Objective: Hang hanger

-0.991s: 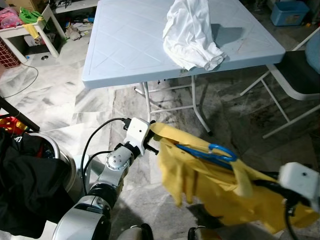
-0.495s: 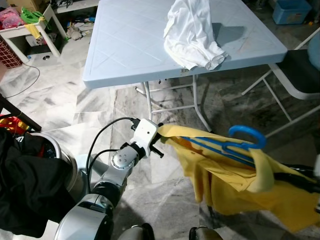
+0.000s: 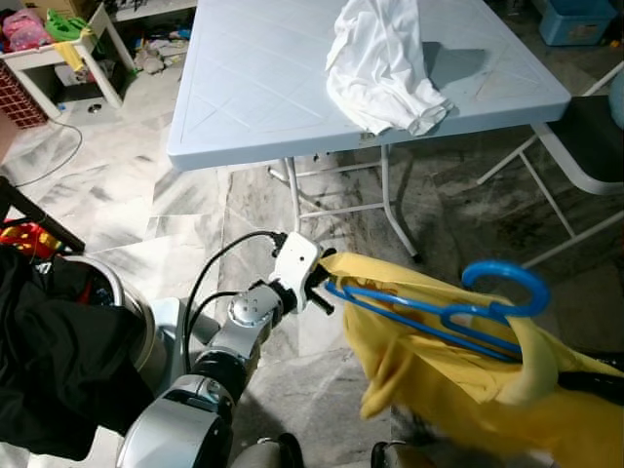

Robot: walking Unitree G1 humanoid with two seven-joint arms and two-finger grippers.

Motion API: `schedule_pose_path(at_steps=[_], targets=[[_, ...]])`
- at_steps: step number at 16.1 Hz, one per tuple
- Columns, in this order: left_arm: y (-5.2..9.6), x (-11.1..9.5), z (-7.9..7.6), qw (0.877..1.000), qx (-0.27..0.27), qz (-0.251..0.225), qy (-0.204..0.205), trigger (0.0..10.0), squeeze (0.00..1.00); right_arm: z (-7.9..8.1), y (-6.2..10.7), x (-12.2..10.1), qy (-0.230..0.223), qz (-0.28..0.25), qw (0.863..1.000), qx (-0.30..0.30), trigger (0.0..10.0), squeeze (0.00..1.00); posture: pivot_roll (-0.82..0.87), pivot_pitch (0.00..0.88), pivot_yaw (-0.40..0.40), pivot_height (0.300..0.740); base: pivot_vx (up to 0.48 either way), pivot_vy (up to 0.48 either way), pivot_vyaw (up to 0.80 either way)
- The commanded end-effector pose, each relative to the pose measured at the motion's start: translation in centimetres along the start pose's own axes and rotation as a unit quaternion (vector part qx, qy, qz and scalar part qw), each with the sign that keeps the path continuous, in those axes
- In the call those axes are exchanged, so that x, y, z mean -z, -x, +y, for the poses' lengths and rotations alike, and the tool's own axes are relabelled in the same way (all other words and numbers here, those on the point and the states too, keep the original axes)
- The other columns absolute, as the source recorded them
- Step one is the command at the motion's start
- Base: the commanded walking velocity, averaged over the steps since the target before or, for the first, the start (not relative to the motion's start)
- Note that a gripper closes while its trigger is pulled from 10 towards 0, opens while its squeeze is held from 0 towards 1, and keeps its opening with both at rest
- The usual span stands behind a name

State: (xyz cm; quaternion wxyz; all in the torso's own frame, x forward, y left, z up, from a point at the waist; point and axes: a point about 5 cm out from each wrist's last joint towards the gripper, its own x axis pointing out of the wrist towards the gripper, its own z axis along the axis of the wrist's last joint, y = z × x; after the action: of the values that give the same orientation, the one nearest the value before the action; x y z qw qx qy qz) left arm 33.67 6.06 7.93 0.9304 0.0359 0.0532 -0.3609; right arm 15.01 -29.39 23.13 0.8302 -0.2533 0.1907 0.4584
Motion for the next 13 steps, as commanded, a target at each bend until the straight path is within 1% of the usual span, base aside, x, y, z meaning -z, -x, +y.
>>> schedule_pose_path(at_steps=[1, 2, 3, 4, 5, 6, 7, 8, 9, 10, 11, 12, 13], targets=[[3.6, 3.1, 4.1, 0.989, -0.119, 0.057, 0.073, 0.0, 0.00, -0.2, 1.7, -1.4, 0.018, -0.031, 0.999, 0.010, 10.0, 0.00, -0.26, 0.185, 0.123, 0.740, 0.000, 0.000, 0.00], [3.4, 3.4, 3.5, 0.990, -0.103, 0.059, 0.078, 0.0, 0.00, -0.4, 1.8, -2.0, 0.013, -0.070, 0.997, 0.021, 10.0, 0.00, -0.25, 0.185, 0.123, 0.740, 0.000, 0.000, 0.00], [3.3, 3.8, 2.7, 0.991, -0.089, 0.062, 0.084, 0.0, 0.00, -1.0, 1.9, -2.8, -0.002, -0.131, 0.991, 0.035, 10.0, 0.00, -0.25, 0.183, 0.120, 0.740, 0.000, 0.000, 0.00], [3.2, 3.9, 2.5, 0.991, -0.086, 0.059, 0.086, 0.0, 0.00, -1.2, 1.8, -3.1, -0.009, -0.161, 0.986, 0.037, 10.0, 0.00, -0.25, 0.183, 0.120, 0.740, 0.000, 0.000, 0.00], [3.2, 4.0, 2.2, 0.990, -0.086, 0.059, 0.091, 0.0, 0.00, -1.6, 1.4, -3.0, -0.016, -0.185, 0.982, 0.045, 10.0, 0.00, -0.24, 0.182, 0.120, 0.740, 0.000, 0.000, 0.00], [3.2, 4.1, 2.1, 0.989, -0.090, 0.055, 0.105, 0.0, 0.00, -2.0, 0.8, -3.3, -0.029, -0.226, 0.972, 0.056, 10.0, 0.00, -0.24, 0.180, 0.119, 0.740, 0.000, 0.000, 0.00], [3.1, 4.0, 2.1, 0.985, -0.104, 0.046, 0.131, 0.0, 0.00, -2.4, 0.2, -3.5, -0.032, -0.256, 0.963, 0.073, 10.0, 0.00, -0.24, 0.180, 0.119, 0.740, 0.000, 0.000, 0.00], [3.1, 4.0, 2.3, 0.983, -0.115, 0.041, 0.139, 0.0, 0.00, -3.0, -0.7, -3.7, -0.040, -0.282, 0.954, 0.092, 10.0, 0.00, -0.23, 0.177, 0.118, 0.740, 0.000, 0.000, 0.00], [3.2, 3.7, 2.5, 0.985, -0.123, 0.032, 0.118, 0.0, 0.00, -3.3, -2.2, -4.1, -0.054, -0.307, 0.945, 0.102, 10.0, 0.00, -0.22, 0.176, 0.119, 0.740, 0.000, 0.000, 0.00], [3.3, 3.6, 2.6, 0.985, -0.128, 0.030, 0.110, 0.0, 0.00, -3.5, -3.7, -4.4, -0.054, -0.320, 0.938, 0.120, 10.0, 0.00, -0.22, 0.176, 0.119, 0.740, 0.000, 0.000, 0.00], [3.4, 3.6, 2.7, 0.987, -0.131, 0.032, 0.085, 0.0, 0.00, -4.0, -7.1, -5.6, -0.077, -0.356, 0.917, 0.162, 10.0, 0.00, -0.21, 0.171, 0.119, 0.740, 0.000, 0.000, 0.00], [3.5, 3.7, 2.6, 0.988, -0.131, 0.035, 0.072, 0.0, 0.00, -4.3, -8.9, -6.2, -0.092, -0.369, 0.906, 0.187, 10.0, 0.00, -0.21, 0.168, 0.119, 0.740, 0.000, 0.000, 0.00], [3.5, 3.9, 2.6, 0.987, -0.136, 0.039, 0.072, 0.0, 0.00, -4.6, -10.9, -6.3, -0.121, -0.376, 0.894, 0.212, 10.0, 0.00, -0.21, 0.168, 0.119, 0.740, 0.000, 0.000, 0.00]])
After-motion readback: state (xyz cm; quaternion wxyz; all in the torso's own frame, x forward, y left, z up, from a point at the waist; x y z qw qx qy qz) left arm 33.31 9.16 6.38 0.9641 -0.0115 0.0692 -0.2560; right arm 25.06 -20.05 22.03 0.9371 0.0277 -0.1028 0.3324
